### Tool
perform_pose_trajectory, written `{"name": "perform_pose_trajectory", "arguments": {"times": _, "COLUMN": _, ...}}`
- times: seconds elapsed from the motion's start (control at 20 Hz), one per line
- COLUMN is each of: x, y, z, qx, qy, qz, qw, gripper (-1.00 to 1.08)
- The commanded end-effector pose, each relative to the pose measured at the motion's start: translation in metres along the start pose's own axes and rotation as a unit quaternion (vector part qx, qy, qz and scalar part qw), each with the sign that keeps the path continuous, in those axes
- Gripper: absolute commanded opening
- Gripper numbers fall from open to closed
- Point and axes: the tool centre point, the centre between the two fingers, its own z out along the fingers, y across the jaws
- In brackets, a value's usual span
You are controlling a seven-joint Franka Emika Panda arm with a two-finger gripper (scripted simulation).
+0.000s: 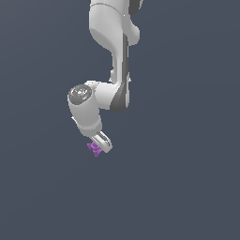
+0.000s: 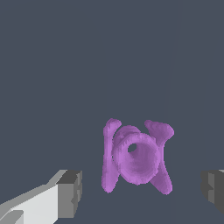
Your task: Pick up the object and move it to a goal position.
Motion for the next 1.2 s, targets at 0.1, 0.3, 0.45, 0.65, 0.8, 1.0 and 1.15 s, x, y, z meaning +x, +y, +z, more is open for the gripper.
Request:
{"name": "perform_pose_trajectory", "arguments": {"times": 0.1, "x": 0.004, "y": 0.003, "z": 0.003, "qx": 0.000, "qy": 0.001, "qz": 0.017, "qw": 0.9999, "gripper": 1.00}}
{"name": "perform_pose_trajectory", "arguments": {"times": 0.3, "x": 0.004, "y": 0.003, "z": 0.005, "qx": 0.000, "qy": 0.001, "qz": 0.015, "qw": 0.9999, "gripper": 1.00}}
{"name": "perform_pose_trajectory", "arguments": {"times": 0.45, "x": 0.004, "y": 0.003, "z": 0.013, "qx": 0.000, "qy": 0.001, "qz": 0.015, "qw": 0.9999, "gripper": 1.00}}
{"name": "perform_pose_trajectory", "arguments": {"times": 0.65, "x": 0.003, "y": 0.004, "z": 0.034, "qx": 0.000, "qy": 0.001, "qz": 0.017, "qw": 0.9999, "gripper": 1.00}}
{"name": "perform_pose_trajectory", "arguments": {"times": 0.8, "x": 0.004, "y": 0.004, "z": 0.047, "qx": 0.000, "qy": 0.001, "qz": 0.017, "qw": 0.9998, "gripper": 1.00}}
{"name": "perform_pose_trajectory", "arguments": {"times": 1.0, "x": 0.004, "y": 0.004, "z": 0.053, "qx": 0.000, "qy": 0.001, "qz": 0.017, "qw": 0.9998, "gripper": 1.00}}
{"name": "perform_pose_trajectory", "arguments": {"times": 1.15, "x": 0.005, "y": 0.003, "z": 0.053, "qx": 0.000, "qy": 0.001, "qz": 0.017, "qw": 0.9998, "gripper": -1.00}}
